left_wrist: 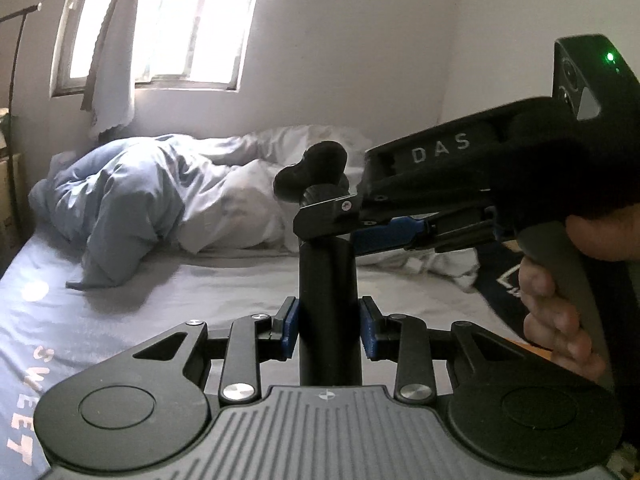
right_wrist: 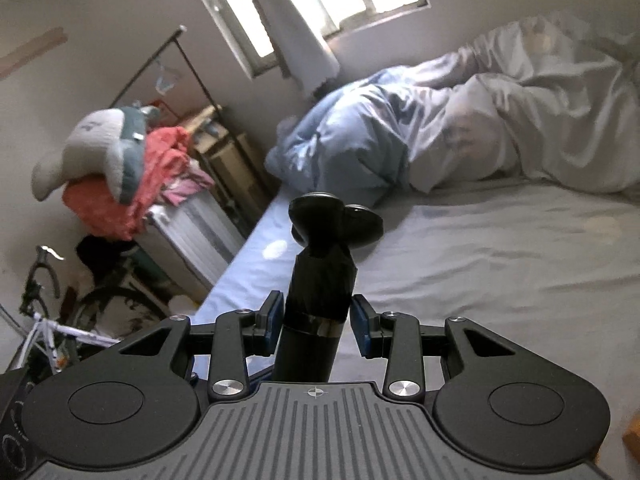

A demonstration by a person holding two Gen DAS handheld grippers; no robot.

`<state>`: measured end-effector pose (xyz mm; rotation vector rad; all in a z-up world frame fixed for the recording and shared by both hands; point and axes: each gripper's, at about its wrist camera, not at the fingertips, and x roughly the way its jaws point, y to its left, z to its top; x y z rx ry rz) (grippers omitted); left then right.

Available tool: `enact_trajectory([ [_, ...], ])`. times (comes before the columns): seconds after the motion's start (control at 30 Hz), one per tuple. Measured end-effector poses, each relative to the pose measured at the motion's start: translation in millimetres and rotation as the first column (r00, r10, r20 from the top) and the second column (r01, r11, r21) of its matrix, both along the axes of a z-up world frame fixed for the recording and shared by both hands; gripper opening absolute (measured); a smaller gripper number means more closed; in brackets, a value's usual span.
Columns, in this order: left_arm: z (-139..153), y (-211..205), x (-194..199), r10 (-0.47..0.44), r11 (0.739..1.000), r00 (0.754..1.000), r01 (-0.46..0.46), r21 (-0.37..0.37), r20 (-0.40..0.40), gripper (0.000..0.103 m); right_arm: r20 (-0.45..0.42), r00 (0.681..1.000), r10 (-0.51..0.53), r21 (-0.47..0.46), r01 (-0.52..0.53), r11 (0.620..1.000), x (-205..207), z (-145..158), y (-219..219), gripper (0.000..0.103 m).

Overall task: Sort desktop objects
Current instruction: 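Lift the black stick with the right gripper and carry it over the box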

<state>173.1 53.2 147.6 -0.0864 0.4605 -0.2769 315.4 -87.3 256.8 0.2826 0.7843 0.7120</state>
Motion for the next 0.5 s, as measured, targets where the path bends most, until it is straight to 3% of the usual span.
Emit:
enact_trajectory([
  [0.27,-3.0,-20.2,-61.7,-0.052,0.999,0.998,0.053,-0.012,0.024,0.033,0.052,0.999,0.01,0.026,-0.012,1.0,-81.9,12.1,-42.1,0.04],
  [0.5,-22.6,-30.2,-99.6,-0.082,0.997,0.997,0.082,-0.005,-0.002,0.034,0.033,0.999,0.029,0.031,-0.03,0.999,-125.2,-11.1,-64.7,0.039],
])
